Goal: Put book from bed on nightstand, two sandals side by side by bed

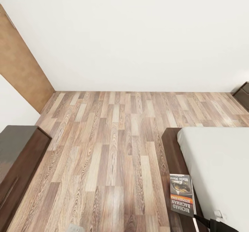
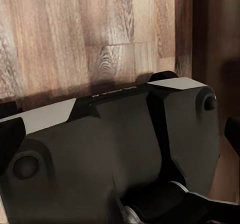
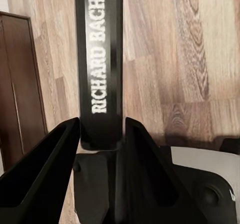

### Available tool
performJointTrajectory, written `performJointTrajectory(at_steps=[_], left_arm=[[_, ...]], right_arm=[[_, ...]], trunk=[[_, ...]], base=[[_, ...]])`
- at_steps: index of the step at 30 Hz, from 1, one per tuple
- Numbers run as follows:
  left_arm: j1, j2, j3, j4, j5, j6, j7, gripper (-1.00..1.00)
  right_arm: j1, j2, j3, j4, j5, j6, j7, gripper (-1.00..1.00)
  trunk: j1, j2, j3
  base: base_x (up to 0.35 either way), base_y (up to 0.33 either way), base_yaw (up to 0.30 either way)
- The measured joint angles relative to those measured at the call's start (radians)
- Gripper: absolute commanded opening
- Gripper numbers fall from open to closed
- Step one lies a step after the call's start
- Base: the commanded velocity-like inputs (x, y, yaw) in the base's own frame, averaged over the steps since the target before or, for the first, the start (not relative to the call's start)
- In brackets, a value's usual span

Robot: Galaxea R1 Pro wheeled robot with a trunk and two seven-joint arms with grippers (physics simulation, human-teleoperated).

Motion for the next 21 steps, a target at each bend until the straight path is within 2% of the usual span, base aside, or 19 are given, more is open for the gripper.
performJointTrajectory(at_steps=[4,7,21], left_arm=[[0.0,-0.003,0.001,0.006,0.002,0.0,0.0,1.0],[0.0,-0.021,0.001,0.007,0.004,0.0,0.0,1.0],[0.0,-0.03,0.006,0.009,0.007,0.001,0.0,1.0]], right_arm=[[0.0,0.007,0.015,0.001,0.02,-0.002,-0.004,-1.0],[0.0,0.011,0.025,0.002,0.056,-0.004,-0.002,-1.0],[0.0,0.013,0.021,0.015,0.067,-0.005,-0.004,-1.0]], trunk=[[0.0,0.0,0.007],[0.0,0.0,0.012],[0.0,0.0,0.035]], base=[[0.0,0.0,0.0],[0.0,0.0,0.0],[0.0,0.0,0.0]])
